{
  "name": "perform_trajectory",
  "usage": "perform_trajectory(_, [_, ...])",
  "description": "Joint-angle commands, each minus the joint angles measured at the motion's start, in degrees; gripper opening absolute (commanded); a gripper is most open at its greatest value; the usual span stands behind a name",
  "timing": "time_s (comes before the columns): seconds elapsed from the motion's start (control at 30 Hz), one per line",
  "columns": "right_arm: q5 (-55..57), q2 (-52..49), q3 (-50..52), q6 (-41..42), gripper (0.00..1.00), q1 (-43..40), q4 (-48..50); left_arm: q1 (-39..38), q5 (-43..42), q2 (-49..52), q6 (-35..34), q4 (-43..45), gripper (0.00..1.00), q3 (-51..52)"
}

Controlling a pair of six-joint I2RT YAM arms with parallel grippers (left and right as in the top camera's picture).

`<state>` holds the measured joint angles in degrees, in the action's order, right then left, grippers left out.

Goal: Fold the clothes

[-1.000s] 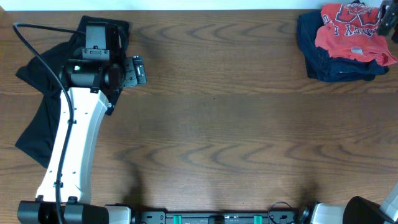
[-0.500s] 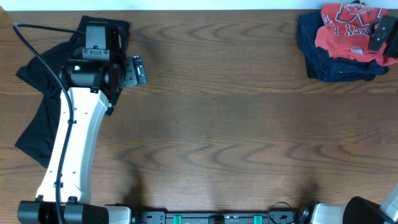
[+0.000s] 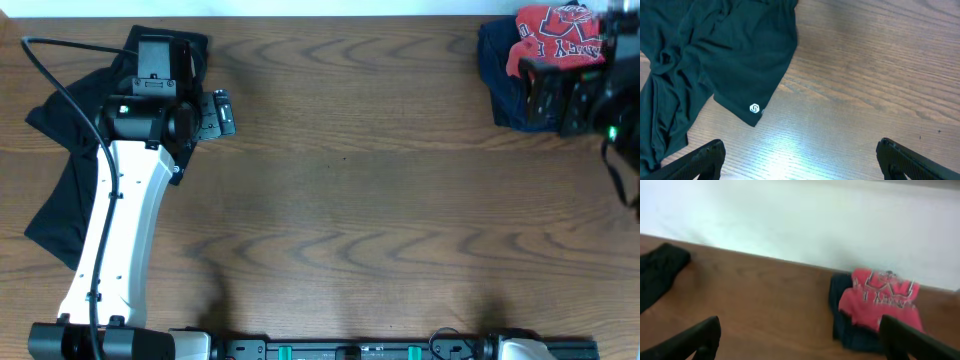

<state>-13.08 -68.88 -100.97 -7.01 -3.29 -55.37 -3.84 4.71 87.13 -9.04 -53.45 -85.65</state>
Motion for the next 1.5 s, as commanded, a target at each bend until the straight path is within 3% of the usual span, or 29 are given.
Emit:
perform_trajectory(0.0, [1.07, 3.45, 10.36, -2.97, 0.99, 0.76, 4.39, 0.28, 0.28, 0.11, -0.28, -0.13, 0.98, -0.83])
perform_trajectory(0.7, [2.78, 42.12, 68.35, -2.89, 0.99, 4.87, 49.16, 0.28, 0.28, 0.11, -0.26, -0.13, 0.98, -0.83])
perform_trajectory(1.0, [2.78, 61.59, 86.27, 0.76, 0.99, 4.74, 56.59, 0.28, 0.28, 0.11, -0.28, -0.13, 0.98, -0.83])
perform_trajectory(1.47, [3.63, 68.61, 98.05, 0.72, 0.99, 5.03, 60.89, 0.28, 0.28, 0.11, -0.26, -0.13, 0.98, -0.83])
